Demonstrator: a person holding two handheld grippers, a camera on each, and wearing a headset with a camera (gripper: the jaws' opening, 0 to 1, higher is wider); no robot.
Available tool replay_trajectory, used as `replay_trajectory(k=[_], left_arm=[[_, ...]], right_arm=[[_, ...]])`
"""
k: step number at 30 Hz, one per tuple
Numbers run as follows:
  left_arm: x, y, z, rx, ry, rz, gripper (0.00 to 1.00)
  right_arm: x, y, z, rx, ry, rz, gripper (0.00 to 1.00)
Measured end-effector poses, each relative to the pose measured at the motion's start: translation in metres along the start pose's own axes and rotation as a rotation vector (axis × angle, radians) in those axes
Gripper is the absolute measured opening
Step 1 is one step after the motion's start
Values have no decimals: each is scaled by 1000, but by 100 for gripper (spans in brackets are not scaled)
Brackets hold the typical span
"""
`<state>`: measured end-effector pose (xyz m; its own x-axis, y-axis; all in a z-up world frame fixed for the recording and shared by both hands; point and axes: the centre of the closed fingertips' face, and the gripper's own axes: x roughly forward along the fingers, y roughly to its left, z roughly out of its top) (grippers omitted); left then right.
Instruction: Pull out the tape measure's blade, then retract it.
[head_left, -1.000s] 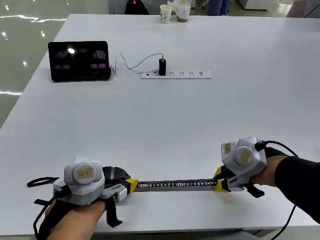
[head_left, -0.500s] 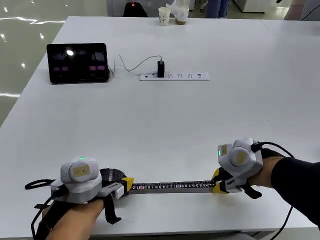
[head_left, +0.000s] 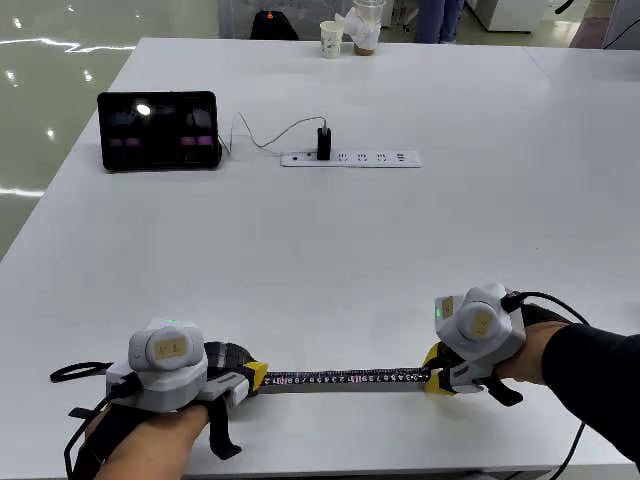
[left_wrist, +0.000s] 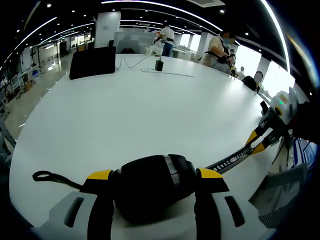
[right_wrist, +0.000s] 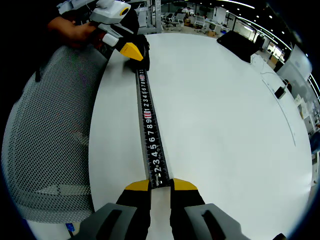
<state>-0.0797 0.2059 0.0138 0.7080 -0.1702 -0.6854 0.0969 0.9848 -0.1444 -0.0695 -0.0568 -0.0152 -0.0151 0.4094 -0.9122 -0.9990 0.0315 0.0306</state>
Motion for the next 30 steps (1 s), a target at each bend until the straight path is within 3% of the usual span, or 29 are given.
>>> replay_trajectory(k=[30], left_arm=[[-1,-1,0,16,-18,-8,60]], right_arm=[[5,1,7,-3,28,6,11]])
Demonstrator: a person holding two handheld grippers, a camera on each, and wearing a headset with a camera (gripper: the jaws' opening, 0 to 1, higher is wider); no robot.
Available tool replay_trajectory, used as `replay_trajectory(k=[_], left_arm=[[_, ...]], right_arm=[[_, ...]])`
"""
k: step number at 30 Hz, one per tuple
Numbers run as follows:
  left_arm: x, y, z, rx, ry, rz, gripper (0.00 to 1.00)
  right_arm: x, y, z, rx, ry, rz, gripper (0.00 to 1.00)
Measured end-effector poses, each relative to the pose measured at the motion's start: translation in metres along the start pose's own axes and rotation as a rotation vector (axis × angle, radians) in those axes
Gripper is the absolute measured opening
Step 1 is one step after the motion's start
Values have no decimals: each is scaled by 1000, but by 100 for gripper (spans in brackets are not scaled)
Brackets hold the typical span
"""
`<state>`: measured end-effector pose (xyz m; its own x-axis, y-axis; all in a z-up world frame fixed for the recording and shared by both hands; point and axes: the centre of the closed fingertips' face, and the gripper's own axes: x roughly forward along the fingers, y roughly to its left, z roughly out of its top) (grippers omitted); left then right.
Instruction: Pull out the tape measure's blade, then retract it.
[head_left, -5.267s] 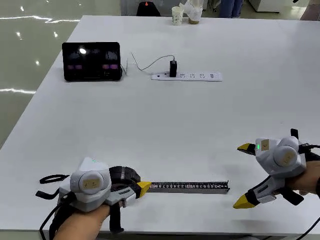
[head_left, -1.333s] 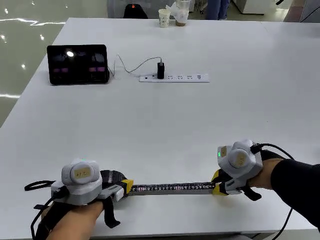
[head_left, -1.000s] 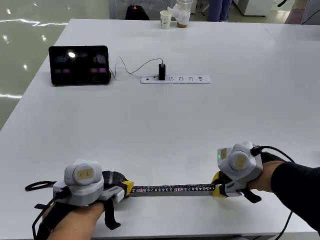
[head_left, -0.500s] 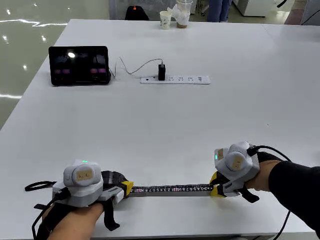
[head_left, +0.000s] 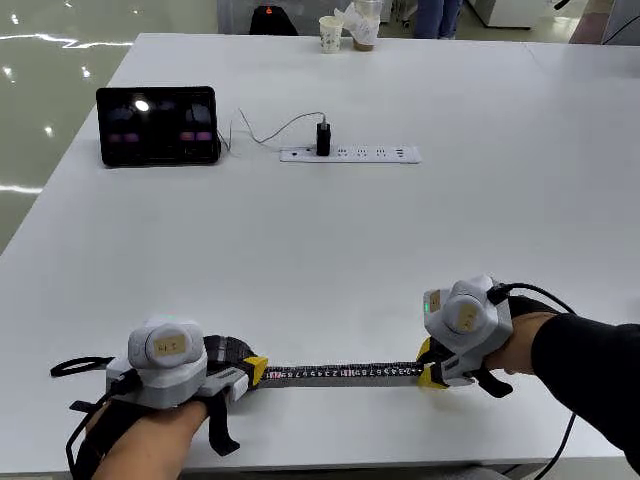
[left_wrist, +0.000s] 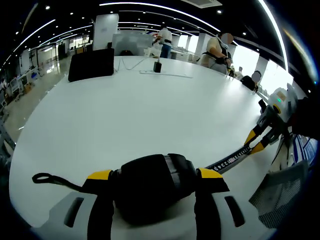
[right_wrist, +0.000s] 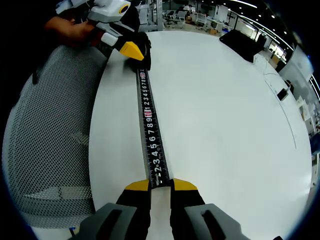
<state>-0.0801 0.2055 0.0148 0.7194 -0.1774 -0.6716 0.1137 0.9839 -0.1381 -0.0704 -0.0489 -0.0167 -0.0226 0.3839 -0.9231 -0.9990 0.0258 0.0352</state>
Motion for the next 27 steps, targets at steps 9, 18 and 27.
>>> replay_trajectory(k=[9,18,27], left_arm=[[0,0,0,7,-6,-4,61],[0,0,0,15,-8,-6,61],[0,0,1,18,-9,-4,61]], right_arm=[[2,1,3,2,4,-4,11],[3,1,7,2,-8,1,11],[3,3,12,3,-6,6,11]])
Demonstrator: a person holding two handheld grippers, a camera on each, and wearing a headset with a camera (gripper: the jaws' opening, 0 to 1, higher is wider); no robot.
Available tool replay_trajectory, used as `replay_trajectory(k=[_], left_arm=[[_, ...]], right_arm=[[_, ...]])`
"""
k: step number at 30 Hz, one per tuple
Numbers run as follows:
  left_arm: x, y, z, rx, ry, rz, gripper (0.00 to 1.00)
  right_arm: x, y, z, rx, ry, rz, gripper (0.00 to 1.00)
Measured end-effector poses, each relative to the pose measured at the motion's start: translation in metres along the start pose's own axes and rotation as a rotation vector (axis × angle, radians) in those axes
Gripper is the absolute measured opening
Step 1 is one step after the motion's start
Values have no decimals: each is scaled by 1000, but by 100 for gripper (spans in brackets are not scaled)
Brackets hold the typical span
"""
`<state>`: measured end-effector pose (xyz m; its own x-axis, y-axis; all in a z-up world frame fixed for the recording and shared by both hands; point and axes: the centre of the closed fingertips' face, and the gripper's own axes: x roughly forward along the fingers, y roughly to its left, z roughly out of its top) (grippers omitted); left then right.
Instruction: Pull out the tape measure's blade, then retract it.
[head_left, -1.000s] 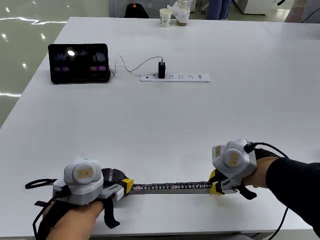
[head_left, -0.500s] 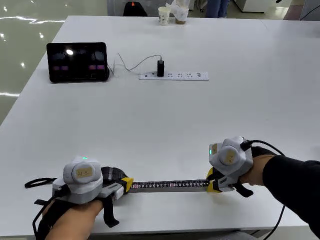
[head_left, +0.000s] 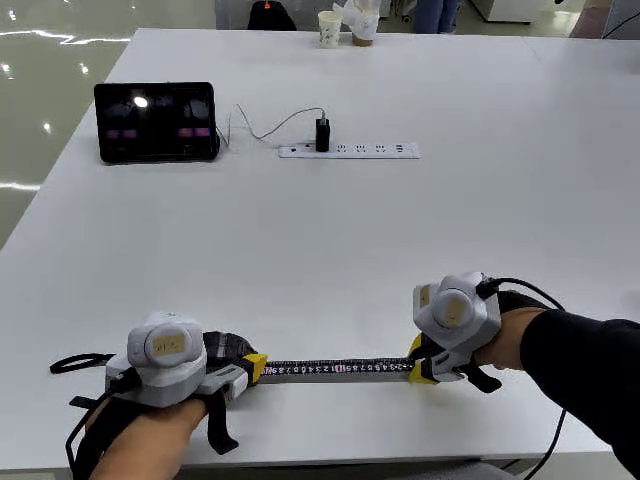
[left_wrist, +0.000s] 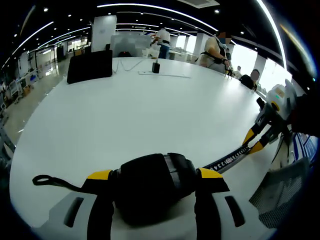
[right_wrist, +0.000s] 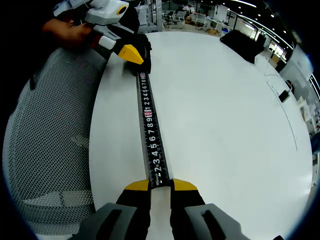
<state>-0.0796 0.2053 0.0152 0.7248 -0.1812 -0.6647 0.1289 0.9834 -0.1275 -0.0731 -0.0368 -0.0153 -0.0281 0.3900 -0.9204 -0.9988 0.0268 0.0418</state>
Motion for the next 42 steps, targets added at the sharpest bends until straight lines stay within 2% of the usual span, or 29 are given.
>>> replay_trajectory(k=[13,42], left_arm=[[0,0,-1,5,0,-2,60],[0,-1,0,9,-6,-7,61]], right_arm=[[1,0,4,18,-6,-3,11],[6,2,14,-2,-18,-3,11]])
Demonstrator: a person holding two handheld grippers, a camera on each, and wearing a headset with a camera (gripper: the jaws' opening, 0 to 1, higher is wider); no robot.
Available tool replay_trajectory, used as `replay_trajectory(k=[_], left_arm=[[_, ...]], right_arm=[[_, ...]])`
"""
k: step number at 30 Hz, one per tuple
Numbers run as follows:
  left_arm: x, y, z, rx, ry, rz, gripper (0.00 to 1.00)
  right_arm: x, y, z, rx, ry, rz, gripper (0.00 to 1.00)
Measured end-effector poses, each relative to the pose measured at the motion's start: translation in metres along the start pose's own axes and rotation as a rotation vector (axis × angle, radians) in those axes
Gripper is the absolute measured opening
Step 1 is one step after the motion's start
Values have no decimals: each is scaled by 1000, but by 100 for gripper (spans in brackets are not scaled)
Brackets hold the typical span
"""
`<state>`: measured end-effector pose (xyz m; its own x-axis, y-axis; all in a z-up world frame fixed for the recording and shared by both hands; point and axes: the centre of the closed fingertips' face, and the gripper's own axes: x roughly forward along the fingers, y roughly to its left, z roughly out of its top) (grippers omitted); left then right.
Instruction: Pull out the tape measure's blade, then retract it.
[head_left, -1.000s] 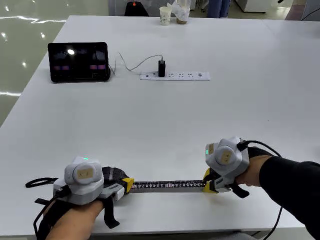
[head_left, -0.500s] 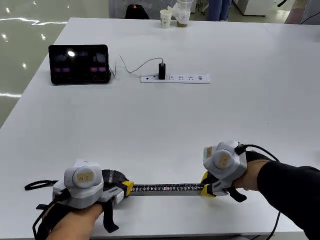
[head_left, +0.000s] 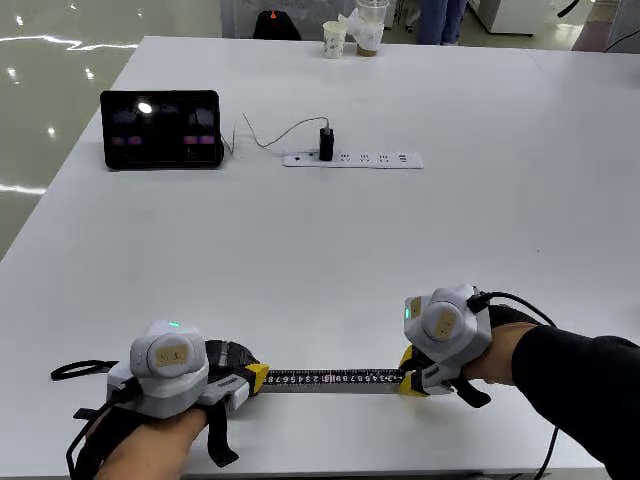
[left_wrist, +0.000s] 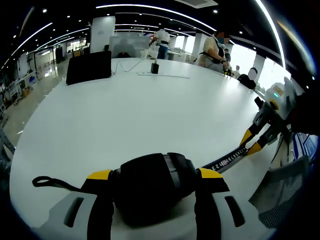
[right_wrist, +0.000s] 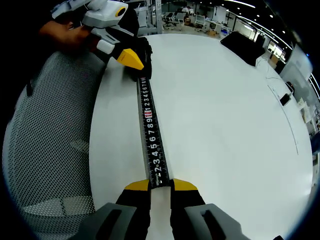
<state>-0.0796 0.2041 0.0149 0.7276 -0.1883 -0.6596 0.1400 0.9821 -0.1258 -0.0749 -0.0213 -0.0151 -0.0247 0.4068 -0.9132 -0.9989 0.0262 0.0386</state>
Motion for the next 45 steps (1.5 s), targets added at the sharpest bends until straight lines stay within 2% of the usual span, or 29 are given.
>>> replay_trajectory(k=[23,45], left_arm=[[0,1,0,-1,-1,0,61],[0,0,0,-1,-2,-1,61]], right_arm=[[5,1,8,-63,-31,7,11],[8,3,16,-55,-42,7,11]])
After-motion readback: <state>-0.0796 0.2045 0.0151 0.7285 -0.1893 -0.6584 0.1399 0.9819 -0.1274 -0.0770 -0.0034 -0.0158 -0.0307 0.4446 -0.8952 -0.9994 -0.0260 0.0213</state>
